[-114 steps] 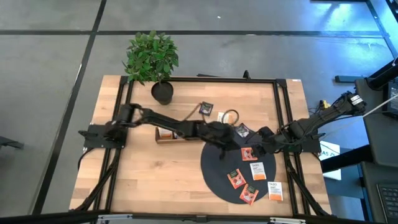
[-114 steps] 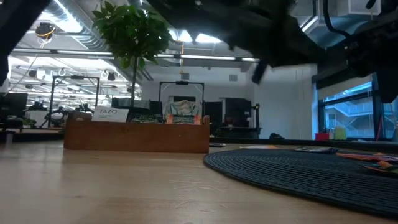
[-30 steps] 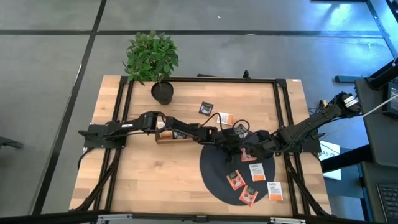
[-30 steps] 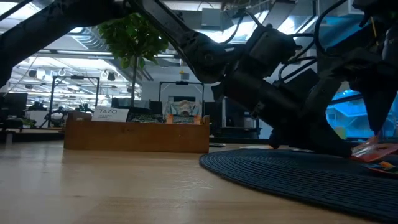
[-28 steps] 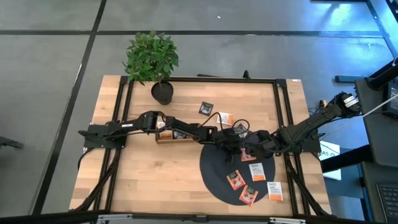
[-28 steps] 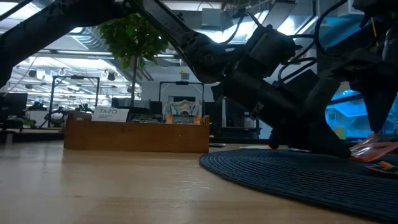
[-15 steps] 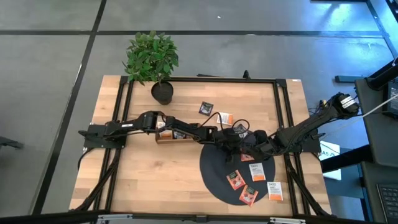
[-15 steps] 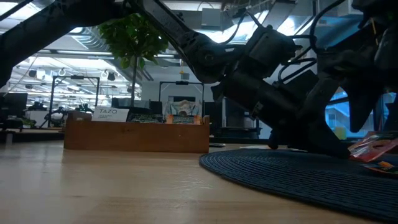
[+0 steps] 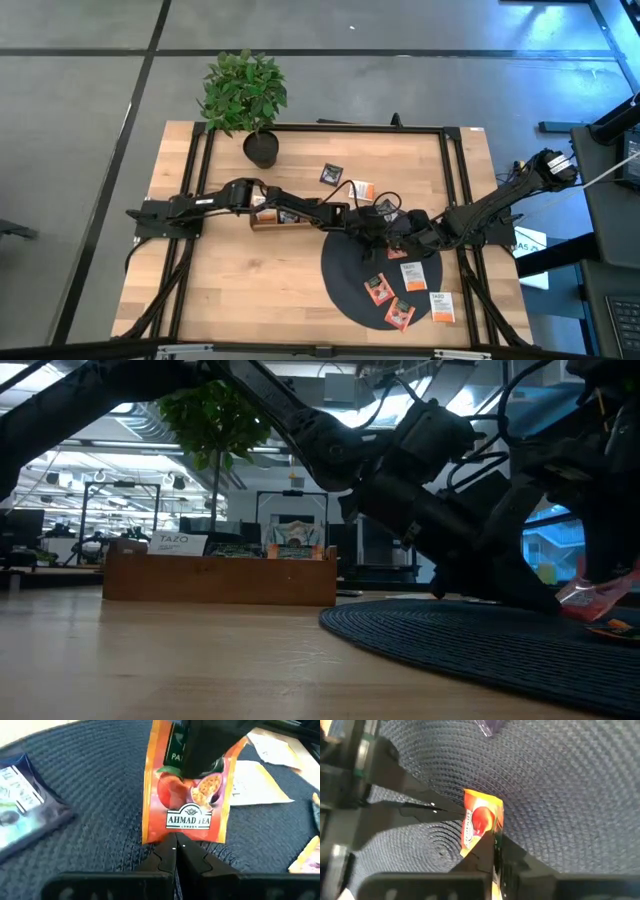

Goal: Pick & Place Tea
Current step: Put the top orange tea bag into the right section of the wooden organizer

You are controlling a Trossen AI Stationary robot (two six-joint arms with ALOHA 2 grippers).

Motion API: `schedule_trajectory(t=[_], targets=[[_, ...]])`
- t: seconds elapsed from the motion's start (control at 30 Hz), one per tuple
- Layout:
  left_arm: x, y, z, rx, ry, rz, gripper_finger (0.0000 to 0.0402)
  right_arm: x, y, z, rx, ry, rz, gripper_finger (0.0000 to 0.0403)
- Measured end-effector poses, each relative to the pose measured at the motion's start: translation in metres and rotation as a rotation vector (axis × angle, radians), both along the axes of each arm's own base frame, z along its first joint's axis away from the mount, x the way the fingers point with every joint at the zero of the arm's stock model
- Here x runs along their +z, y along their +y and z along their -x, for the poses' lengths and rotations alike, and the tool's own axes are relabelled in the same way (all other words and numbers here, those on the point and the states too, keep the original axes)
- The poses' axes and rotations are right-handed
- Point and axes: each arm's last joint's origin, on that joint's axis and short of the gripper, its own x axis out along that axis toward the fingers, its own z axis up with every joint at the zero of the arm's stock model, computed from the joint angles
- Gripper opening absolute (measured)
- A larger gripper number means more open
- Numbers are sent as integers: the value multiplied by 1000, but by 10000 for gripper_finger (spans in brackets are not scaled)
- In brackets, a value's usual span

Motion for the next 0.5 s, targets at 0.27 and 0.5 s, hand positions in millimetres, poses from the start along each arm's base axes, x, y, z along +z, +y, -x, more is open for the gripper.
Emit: schedule_trajectory(t=[0.27, 0.5], targets=[[82, 39, 11, 10, -86, -4, 7, 27, -1, 1, 153, -66, 48, 7], [194, 72, 57, 8, -161, -75, 8, 89, -7, -24, 501, -222, 293, 6]])
